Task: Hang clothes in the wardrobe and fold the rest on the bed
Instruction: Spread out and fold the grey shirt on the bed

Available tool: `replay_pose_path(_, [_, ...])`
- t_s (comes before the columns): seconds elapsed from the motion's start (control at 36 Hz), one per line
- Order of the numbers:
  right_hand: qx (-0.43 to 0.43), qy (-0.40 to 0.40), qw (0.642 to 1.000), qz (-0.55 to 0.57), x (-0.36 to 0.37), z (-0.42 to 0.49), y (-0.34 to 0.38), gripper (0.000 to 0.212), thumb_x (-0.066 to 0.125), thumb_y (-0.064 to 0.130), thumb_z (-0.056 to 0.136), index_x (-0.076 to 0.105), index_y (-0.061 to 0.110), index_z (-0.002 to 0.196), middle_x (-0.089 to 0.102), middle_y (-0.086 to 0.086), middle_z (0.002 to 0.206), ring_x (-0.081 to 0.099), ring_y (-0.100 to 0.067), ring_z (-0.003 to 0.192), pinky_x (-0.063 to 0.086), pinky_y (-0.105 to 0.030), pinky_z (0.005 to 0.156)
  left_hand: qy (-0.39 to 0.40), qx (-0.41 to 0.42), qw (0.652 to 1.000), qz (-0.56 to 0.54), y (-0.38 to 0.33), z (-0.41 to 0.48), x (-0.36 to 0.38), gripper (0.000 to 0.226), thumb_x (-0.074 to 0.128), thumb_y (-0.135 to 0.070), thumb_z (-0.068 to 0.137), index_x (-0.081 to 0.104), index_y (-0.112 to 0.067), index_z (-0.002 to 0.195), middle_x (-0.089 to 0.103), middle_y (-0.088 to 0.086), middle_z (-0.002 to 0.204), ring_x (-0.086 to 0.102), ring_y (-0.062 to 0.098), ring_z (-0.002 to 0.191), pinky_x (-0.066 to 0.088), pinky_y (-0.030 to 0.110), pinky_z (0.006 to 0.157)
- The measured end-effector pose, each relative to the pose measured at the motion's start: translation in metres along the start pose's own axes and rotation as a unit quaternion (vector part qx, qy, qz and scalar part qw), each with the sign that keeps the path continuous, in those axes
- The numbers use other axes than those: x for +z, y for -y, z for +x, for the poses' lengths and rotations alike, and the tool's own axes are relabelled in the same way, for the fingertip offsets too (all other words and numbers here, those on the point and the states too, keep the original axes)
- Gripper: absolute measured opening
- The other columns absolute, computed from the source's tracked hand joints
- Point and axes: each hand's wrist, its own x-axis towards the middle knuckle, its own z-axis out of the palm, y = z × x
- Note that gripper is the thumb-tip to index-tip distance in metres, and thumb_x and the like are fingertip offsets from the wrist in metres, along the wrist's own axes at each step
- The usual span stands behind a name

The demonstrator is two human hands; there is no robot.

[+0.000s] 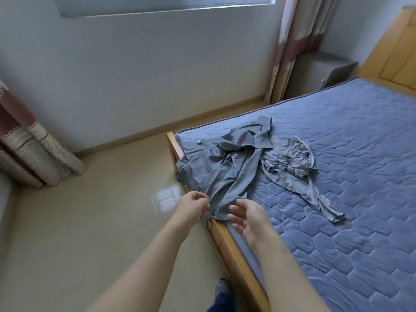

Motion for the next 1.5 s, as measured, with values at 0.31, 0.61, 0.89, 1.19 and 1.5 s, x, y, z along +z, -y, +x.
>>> replay_pose_path(0.31, [0.018, -0.04, 0.999, 0.031, -0.011, 0.143, 0.123, 0.014, 0.044, 0.017, 0.096, 0.051, 0.016, 0.084, 0.055, -0.001, 0.075, 0.051, -0.015, 0.059, 0.035, -0.024, 0.054, 0.031, 0.006, 0.998, 0.045, -0.098, 0.153, 0.049, 0.009, 0.05, -0.013, 0.093, 0.059, -0.014, 0.091, 0.063, 0.004, 0.081, 0.058, 0.013, 0.065, 0.039, 0.019, 0.052])
replay_pose_path(0.61, [0.057, -0.124, 0.987, 0.09, -0.011, 0.264, 0.173, 0.014, 0.046, 0.017, 0.095, 0.051, 0.016, 0.083, 0.057, -0.001, 0.077, 0.052, -0.015, 0.06, 0.037, -0.024, 0.052, 0.101, -0.004, 0.986, 0.13, -0.148, 0.312, 0.078, 0.016, 0.049, -0.008, 0.09, 0.057, -0.019, 0.081, 0.061, -0.001, 0.074, 0.056, 0.013, 0.064, 0.041, 0.022, 0.057])
replay_pose_path(0.89, [0.148, -0.204, 0.961, 0.111, 0.016, 0.389, 0.199, 0.015, 0.044, 0.013, 0.095, 0.05, 0.016, 0.082, 0.054, -0.004, 0.082, 0.048, -0.015, 0.059, 0.032, -0.022, 0.051, 0.131, 0.002, 0.919, 0.372, -0.151, 0.495, 0.1, 0.028, 0.044, -0.013, 0.088, 0.056, -0.018, 0.113, 0.06, 0.003, 0.112, 0.058, 0.024, 0.101, 0.045, 0.029, 0.077])
replay_pose_path(1.19, [0.22, -0.27, 0.931, 0.114, 0.011, 0.467, 0.185, 0.015, 0.045, 0.012, 0.095, 0.049, 0.016, 0.081, 0.052, -0.003, 0.077, 0.045, -0.015, 0.055, 0.031, -0.021, 0.048, 0.235, 0.082, 0.728, 0.639, -0.104, 0.615, 0.134, 0.059, 0.045, -0.02, 0.09, 0.024, -0.034, 0.144, 0.023, -0.001, 0.15, 0.013, 0.024, 0.14, 0.025, 0.042, 0.107])
replay_pose_path(1.5, [0.236, -0.292, 0.916, 0.143, 0.014, 0.447, 0.171, 0.013, 0.044, 0.016, 0.096, 0.049, 0.017, 0.084, 0.055, -0.002, 0.082, 0.05, -0.015, 0.061, 0.036, -0.023, 0.052, 0.289, 0.082, 0.807, 0.508, -0.121, 0.616, 0.148, 0.027, 0.046, -0.019, 0.094, 0.065, -0.026, 0.112, 0.066, 0.007, 0.1, 0.059, 0.028, 0.092, 0.042, 0.028, 0.069])
